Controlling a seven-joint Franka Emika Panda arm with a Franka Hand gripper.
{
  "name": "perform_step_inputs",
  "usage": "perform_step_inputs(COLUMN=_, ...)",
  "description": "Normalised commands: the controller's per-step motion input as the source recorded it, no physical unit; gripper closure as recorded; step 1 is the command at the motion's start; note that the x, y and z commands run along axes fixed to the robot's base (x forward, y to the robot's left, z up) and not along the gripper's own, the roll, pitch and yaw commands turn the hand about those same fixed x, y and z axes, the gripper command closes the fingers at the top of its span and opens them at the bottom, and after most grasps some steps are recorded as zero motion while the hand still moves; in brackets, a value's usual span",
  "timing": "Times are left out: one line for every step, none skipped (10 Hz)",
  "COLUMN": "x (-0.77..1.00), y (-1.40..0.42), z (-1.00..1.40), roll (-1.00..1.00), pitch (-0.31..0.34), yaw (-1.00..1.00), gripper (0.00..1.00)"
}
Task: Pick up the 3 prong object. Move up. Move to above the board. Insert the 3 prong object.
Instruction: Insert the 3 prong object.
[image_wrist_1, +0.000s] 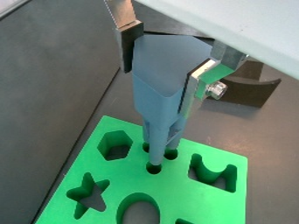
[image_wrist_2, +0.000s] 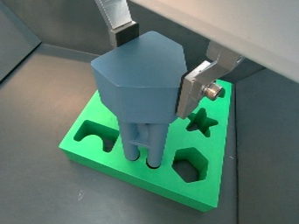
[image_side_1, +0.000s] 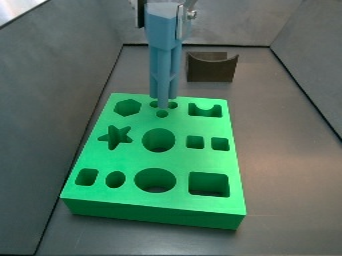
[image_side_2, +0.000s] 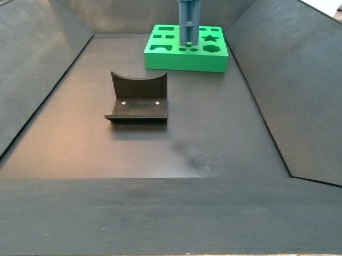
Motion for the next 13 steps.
perform_step_inputs(x=0.0, y=-0.01, z=-0.15, roll=0.0, pitch=-0.06, yaw=-0.28, gripper=1.0)
perform_step_inputs(x=0.0, y=0.0, z=-0.12, roll=0.0, pitch=-0.057, yaw=-0.27, gripper=1.0)
perform_step_inputs(x=0.0, y=0.0, z=-0.05, roll=0.0, pitch=-0.02, yaw=-0.07, gripper=1.0)
perform_step_inputs(x=0.0, y=0.0, z=-0.09, roll=0.0, pitch=-0.023, yaw=0.0, gripper=1.0)
perform_step_inputs(x=0.05, y=-0.09, z=-0.16, roll=0.0, pitch=-0.07, yaw=0.0, gripper=1.0)
perform_step_inputs(x=0.03, y=-0.08, z=-0.17, roll=0.0, pitch=-0.074, yaw=0.0, gripper=1.0)
perform_step_inputs(x=0.02, y=-0.08, z=-0.17, roll=0.0, pitch=-0.073, yaw=0.0, gripper=1.0)
perform_step_inputs(x=0.0, y=-0.02, z=-0.13, roll=0.0, pitch=-0.044, yaw=0.0, gripper=1.0)
perform_step_inputs(x=0.0, y=0.0, z=-0.11, roll=0.0, pitch=-0.011, yaw=0.0, gripper=1.0)
perform_step_inputs(x=0.0, y=0.0, z=-0.12, roll=0.02, pitch=0.0, yaw=0.0, gripper=1.0)
perform_step_inputs(x=0.0, y=0.0, z=-0.13, roll=0.02, pitch=0.0, yaw=0.0, gripper=1.0)
perform_step_inputs(x=0.0, y=0.0, z=-0.13, roll=0.01, pitch=0.0, yaw=0.0, gripper=1.0)
perform_step_inputs(x=0.0, y=0.0, z=-0.17, roll=0.0, pitch=-0.019, yaw=0.0, gripper=1.0)
